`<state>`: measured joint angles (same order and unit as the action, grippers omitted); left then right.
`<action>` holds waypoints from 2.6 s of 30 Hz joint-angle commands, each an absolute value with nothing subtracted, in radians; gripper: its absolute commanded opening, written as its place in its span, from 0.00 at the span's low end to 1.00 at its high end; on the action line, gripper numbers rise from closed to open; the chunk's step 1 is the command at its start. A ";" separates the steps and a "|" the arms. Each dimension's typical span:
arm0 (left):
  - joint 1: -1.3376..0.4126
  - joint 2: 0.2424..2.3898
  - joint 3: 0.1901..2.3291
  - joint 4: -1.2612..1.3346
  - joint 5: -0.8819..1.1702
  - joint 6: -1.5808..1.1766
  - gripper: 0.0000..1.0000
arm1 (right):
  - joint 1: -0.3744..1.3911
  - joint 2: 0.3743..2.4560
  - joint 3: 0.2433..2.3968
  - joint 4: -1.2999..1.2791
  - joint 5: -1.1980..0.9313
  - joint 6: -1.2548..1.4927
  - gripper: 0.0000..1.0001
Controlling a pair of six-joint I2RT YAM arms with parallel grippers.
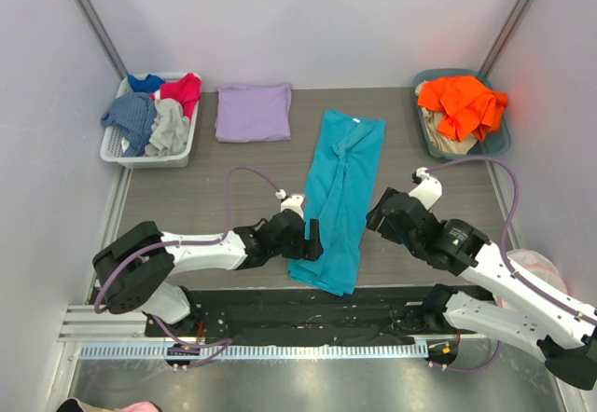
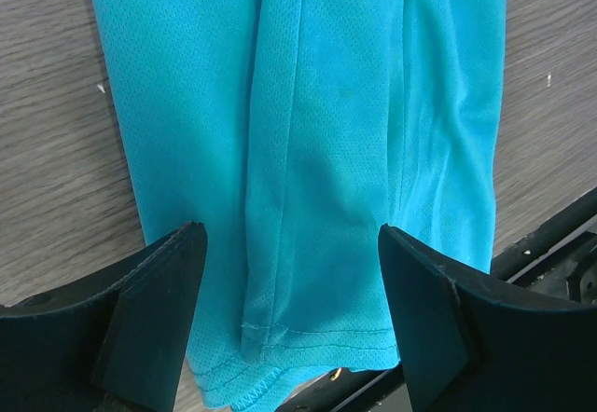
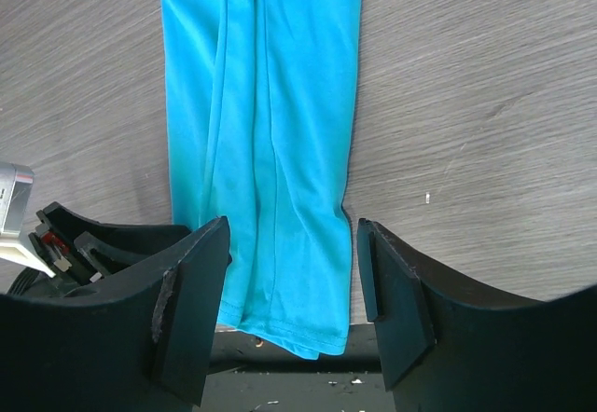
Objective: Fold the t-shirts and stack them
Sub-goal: Fold the tshirt
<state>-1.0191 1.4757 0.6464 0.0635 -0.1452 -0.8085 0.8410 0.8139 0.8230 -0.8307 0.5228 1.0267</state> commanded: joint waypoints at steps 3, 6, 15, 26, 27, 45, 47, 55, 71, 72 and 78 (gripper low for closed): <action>-1.025 1.494 0.635 0.132 -0.137 -0.824 0.79 | 0.841 0.793 0.842 -0.847 0.568 1.045 0.65; -1.029 1.485 0.637 0.135 -0.130 -0.825 0.79 | 0.841 0.788 0.833 -0.845 0.568 1.051 0.65; -1.045 1.511 0.655 0.169 -0.084 -0.838 0.79 | 0.841 0.767 0.818 -0.851 0.575 1.066 0.65; -1.106 1.529 0.716 0.170 -0.067 -0.851 0.78 | 0.841 0.742 0.810 -0.874 0.586 1.081 0.65; -1.111 1.529 0.724 0.167 -0.067 -0.851 0.78 | 0.841 0.736 0.811 -0.877 0.589 1.080 0.65; -1.187 1.662 0.909 0.188 -0.017 -0.867 0.77 | 0.841 0.673 0.860 -0.957 0.666 1.103 0.65; -1.201 1.695 0.931 0.210 -0.005 -0.882 0.77 | 0.841 0.666 0.867 -0.980 0.676 1.106 0.65; -1.223 1.665 0.977 0.186 -0.026 -0.876 0.78 | 0.841 0.635 0.858 -1.014 0.690 1.127 0.65; -1.221 1.342 0.782 -0.273 -0.419 -0.816 0.85 | 0.841 0.739 0.747 -0.885 0.624 1.118 0.66; -1.221 1.347 0.770 -0.264 -0.417 -0.828 0.82 | 0.841 0.738 0.747 -0.884 0.623 1.115 0.66; -1.221 1.419 0.744 -0.227 -0.413 -0.845 0.74 | 0.839 0.733 0.727 -0.885 0.609 1.121 0.66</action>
<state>-1.2224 1.3911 0.7353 -0.2493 -0.3676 -0.8272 0.8410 0.7456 0.7391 -0.9157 0.6003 1.1030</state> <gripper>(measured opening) 0.764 0.663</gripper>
